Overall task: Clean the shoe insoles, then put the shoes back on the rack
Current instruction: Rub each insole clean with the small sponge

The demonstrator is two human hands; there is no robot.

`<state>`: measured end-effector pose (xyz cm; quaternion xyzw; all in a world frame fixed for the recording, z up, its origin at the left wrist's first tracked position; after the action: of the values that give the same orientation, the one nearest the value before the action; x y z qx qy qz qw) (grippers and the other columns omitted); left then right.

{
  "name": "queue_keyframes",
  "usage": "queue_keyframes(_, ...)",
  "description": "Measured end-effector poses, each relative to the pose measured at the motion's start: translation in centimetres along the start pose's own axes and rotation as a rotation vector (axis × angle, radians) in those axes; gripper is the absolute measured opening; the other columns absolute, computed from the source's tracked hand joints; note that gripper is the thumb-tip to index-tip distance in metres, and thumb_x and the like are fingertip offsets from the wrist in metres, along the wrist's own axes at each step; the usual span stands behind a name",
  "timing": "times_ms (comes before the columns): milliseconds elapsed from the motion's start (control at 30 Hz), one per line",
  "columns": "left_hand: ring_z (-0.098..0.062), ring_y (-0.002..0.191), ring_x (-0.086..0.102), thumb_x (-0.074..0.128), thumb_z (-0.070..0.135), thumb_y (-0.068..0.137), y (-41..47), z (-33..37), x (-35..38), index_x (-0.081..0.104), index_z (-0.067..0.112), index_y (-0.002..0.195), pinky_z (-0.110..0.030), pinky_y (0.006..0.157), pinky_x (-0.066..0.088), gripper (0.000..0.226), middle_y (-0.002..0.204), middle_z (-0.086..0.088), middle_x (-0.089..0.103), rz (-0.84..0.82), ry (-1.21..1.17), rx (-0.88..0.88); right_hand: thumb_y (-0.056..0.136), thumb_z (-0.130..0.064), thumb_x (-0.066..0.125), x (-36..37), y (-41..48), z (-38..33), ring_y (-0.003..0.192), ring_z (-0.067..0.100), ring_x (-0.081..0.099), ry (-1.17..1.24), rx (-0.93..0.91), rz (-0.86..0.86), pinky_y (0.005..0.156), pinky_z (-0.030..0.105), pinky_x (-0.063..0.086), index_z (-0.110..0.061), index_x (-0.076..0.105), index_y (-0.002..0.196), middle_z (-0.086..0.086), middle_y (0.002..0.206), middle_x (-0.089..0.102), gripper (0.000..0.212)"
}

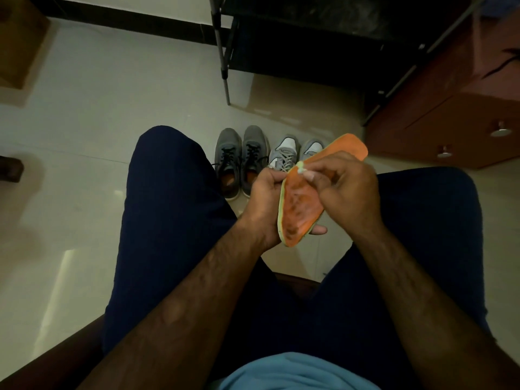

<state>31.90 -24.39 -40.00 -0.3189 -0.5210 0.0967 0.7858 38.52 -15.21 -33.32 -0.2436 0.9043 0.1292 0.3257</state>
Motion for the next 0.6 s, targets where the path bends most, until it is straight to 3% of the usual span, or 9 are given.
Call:
queue_keyframes(67,-0.030,0.100,0.067,0.041,0.041,0.083,0.0,-0.1,0.2,0.075,0.014,0.113,-0.053,0.077,0.055,0.052,0.114,-0.012,0.072,-0.001,0.013,-0.005,0.089,-0.018,0.075,-0.2,0.3,0.6,0.096,0.010,0.068,-0.031,0.028,0.028,0.085,0.044,0.057,-0.025,0.081,0.096,-0.009,0.102,0.073,0.011)
queue_keyframes(167,-0.030,0.088,0.069,0.033,0.038,0.091,-0.3,0.0,0.3,0.078,0.009,0.095,-0.046,0.082,0.048,0.053,0.100,-0.015,0.072,-0.007,-0.095,0.005,0.089,-0.010,0.075,1.5,-0.9,-1.7,0.100,0.009,0.069,0.022,-0.118,-0.091,0.089,0.038,0.057,-0.020,0.081,0.096,-0.008,0.105,0.073,0.014)
queue_keyframes(333,-0.036,0.110,0.063,0.030,0.044,0.096,-0.4,0.1,-0.1,0.061,0.010,0.137,-0.054,0.075,0.058,0.061,0.128,-0.017,0.066,0.050,-0.010,-0.014,0.089,-0.021,0.076,-0.8,0.5,1.5,0.095,0.008,0.068,-0.048,0.076,0.064,0.086,0.042,0.056,-0.027,0.081,0.097,-0.012,0.102,0.073,0.011)
queue_keyframes(467,-0.033,0.096,0.066,0.031,0.044,0.096,-0.7,0.5,-0.2,0.065,0.009,0.123,-0.047,0.071,0.057,0.056,0.116,-0.017,0.068,0.050,-0.040,0.001,0.090,-0.017,0.076,1.0,-0.6,-0.2,0.096,0.010,0.068,-0.020,-0.047,-0.110,0.086,0.039,0.056,-0.024,0.082,0.099,-0.010,0.103,0.073,0.013)
queue_keyframes(600,-0.031,0.090,0.066,0.038,0.051,0.097,-0.8,0.8,0.0,0.066,0.012,0.120,-0.040,0.062,0.057,0.053,0.108,-0.015,0.071,0.056,-0.038,0.020,0.089,-0.020,0.077,0.3,-0.1,0.6,0.095,0.010,0.067,-0.041,0.012,-0.049,0.085,0.042,0.057,-0.026,0.082,0.098,-0.011,0.103,0.072,0.012)
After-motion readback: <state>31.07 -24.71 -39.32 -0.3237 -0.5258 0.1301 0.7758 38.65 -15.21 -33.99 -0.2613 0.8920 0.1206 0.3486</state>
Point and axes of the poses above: each hand's wrist, its own y-axis towards the middle knuckle, its own x-axis out of the palm, z = x × y, the point moved 8 cm from there along y, towards the middle knuckle
